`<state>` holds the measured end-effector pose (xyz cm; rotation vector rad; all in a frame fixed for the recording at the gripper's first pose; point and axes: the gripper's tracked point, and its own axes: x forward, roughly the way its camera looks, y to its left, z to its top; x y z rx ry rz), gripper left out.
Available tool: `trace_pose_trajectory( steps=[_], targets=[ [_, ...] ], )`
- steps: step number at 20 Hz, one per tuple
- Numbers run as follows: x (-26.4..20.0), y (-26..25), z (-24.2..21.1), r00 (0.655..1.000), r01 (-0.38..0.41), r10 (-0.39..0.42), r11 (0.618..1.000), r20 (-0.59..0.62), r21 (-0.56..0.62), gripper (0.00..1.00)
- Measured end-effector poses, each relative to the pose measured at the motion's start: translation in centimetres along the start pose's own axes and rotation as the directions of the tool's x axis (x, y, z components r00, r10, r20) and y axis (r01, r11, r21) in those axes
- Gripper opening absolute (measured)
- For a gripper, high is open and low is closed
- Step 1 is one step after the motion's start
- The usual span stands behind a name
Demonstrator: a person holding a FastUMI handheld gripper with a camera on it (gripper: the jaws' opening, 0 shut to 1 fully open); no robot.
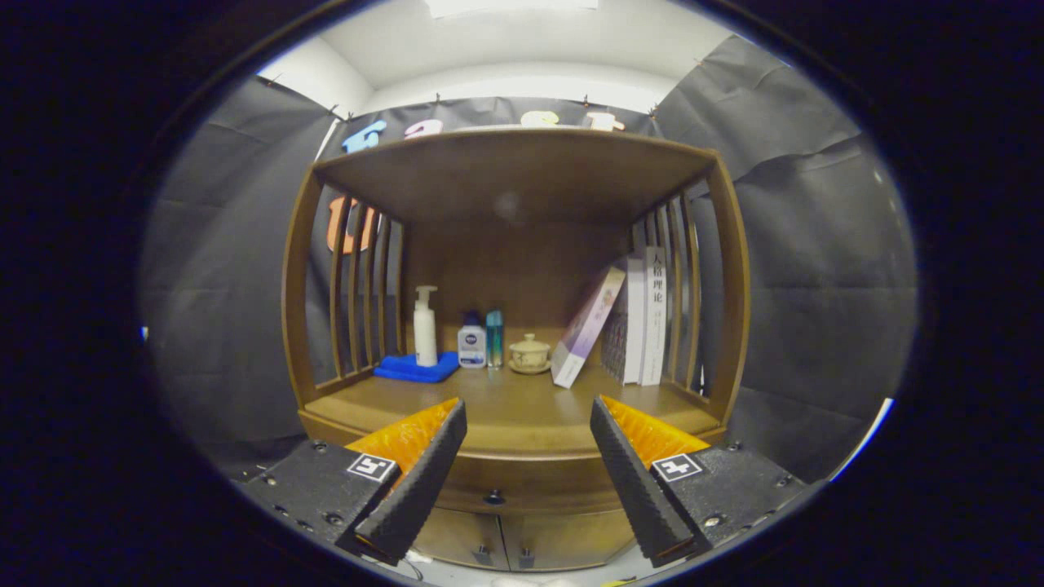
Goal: Pull open the drawer, take out the items inside it, and place them on the countertop above the cabinet.
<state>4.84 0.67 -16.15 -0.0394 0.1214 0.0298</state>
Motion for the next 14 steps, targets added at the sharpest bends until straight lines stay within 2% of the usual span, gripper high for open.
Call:
trace_pose_trajectory(
  steps=[6,9,14],
  targets=[
    [2.5,1.7,-8.0,0.995,-0.008,0.007,1.000,-0.100,-0.004,0.97],
    [4.0,2.4,-11.0,0.990,-0.004,-0.003,0.999,-0.142,-0.045,0.92],
    [5.8,2.8,-14.2,0.980,0.006,-0.007,1.000,-0.200,-0.006,0.80]
  ],
)
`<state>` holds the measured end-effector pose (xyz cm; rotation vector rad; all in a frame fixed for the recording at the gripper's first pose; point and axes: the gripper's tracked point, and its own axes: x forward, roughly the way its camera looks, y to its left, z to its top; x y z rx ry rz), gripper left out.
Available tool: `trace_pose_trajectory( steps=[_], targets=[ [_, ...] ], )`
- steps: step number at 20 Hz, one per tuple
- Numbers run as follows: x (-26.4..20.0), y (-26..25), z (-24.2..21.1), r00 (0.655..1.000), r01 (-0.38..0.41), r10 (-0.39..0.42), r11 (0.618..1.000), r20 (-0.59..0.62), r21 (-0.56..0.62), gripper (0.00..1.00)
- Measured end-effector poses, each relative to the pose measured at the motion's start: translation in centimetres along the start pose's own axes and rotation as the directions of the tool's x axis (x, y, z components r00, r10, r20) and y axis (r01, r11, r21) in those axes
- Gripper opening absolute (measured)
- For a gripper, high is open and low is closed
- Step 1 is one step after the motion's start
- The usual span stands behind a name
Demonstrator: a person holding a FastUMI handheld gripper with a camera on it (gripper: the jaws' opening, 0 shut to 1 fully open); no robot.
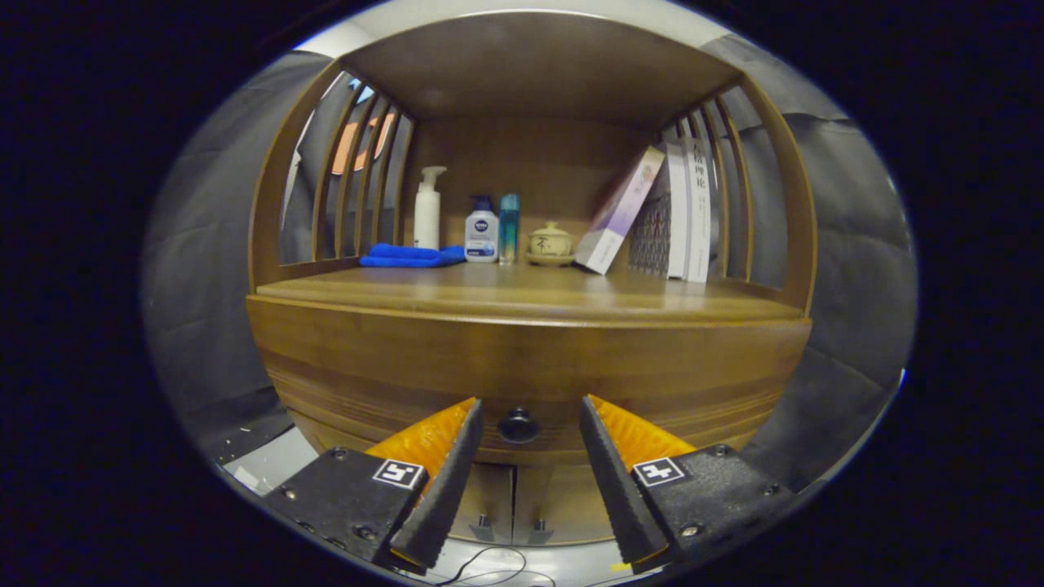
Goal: Pull open the drawer, take out the items inside it, and place them on the countertop above the cabinet.
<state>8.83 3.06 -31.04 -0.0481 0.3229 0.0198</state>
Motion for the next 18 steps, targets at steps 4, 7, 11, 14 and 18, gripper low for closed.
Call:
trace_pose_trajectory(
  steps=[4,7,11,14,18],
  targets=[
    [0.80,0.33,-0.76,1.000,0.001,0.000,1.000,-0.023,0.026,0.64],
    [0.87,0.61,-0.84,1.000,-0.004,0.005,0.999,-0.019,0.040,0.47],
    [0.52,0.55,-0.88,0.999,0.002,0.000,0.998,-0.044,0.057,0.28],
    [0.54,0.55,-0.95,0.998,-0.012,0.015,0.998,-0.059,0.057,0.25],
    [-0.01,0.30,-1.13,0.998,-0.014,0.017,0.999,-0.065,0.046,0.23]
  ],
)
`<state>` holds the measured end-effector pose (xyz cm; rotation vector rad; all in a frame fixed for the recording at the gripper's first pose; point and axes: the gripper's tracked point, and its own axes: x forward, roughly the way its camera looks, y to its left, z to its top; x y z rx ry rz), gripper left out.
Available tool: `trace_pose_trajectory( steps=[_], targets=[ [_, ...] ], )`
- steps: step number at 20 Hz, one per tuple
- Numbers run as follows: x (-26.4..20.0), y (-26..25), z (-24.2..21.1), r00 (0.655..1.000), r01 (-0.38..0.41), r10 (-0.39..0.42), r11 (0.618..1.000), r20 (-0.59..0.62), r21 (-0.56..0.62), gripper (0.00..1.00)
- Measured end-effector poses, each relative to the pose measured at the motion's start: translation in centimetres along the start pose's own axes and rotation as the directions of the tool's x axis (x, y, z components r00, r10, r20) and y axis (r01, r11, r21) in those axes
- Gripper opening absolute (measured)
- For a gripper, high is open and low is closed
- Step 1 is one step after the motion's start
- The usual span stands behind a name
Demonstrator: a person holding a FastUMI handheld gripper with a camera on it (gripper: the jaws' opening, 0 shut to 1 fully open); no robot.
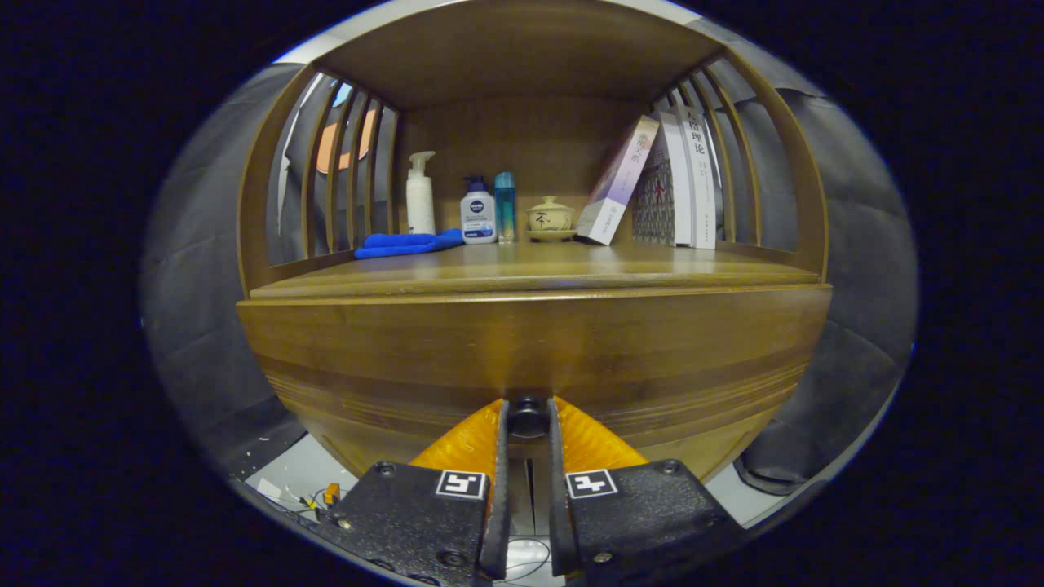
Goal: Pull open the drawer, take out the items inside it, and place them on the countertop above the cabinet.
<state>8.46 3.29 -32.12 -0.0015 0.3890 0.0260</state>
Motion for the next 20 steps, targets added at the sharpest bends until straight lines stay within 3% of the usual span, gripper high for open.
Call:
trace_pose_trajectory(
  steps=[20],
  targets=[
    [-12.3,-0.3,-4.0,0.996,-0.077,0.077,0.997,-0.052,-0.003,0.23]
  ],
)
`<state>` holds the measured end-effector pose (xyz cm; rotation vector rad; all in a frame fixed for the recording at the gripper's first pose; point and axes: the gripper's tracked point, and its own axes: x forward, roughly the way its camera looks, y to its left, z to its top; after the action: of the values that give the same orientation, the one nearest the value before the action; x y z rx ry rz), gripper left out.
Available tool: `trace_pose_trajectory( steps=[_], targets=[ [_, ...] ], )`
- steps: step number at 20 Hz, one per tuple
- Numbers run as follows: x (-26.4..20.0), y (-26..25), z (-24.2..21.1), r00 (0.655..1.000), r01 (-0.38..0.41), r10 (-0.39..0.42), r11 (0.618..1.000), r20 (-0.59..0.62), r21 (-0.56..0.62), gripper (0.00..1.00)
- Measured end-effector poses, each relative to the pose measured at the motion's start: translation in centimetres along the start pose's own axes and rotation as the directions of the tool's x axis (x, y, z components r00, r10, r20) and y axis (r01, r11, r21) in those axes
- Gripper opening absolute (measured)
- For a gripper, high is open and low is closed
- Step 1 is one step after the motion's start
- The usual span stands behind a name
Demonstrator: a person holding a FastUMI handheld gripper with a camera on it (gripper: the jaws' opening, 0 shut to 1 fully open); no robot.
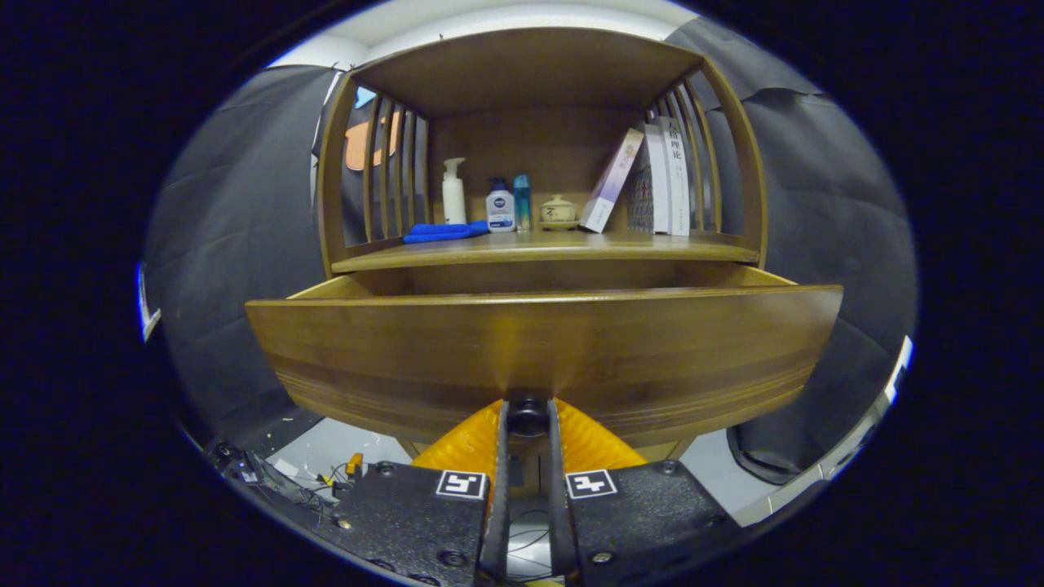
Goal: Pull open the drawer, take out the items inside it, and place them on the countertop above the cabinet.
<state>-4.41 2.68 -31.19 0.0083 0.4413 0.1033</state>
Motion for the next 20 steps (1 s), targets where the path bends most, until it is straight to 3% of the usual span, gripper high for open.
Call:
trace_pose_trajectory(
  steps=[9,14,20],
  targets=[
    [-3.6,0.1,-2.3,1.000,-0.018,0.018,1.000,-0.016,-0.010,0.23],
    [-3.2,-0.1,-2.4,1.000,-0.016,0.016,0.999,-0.007,-0.041,0.23],
    [-5.2,-0.9,-1.1,0.999,0.006,-0.006,1.000,0.053,-0.006,0.58]
  ],
)
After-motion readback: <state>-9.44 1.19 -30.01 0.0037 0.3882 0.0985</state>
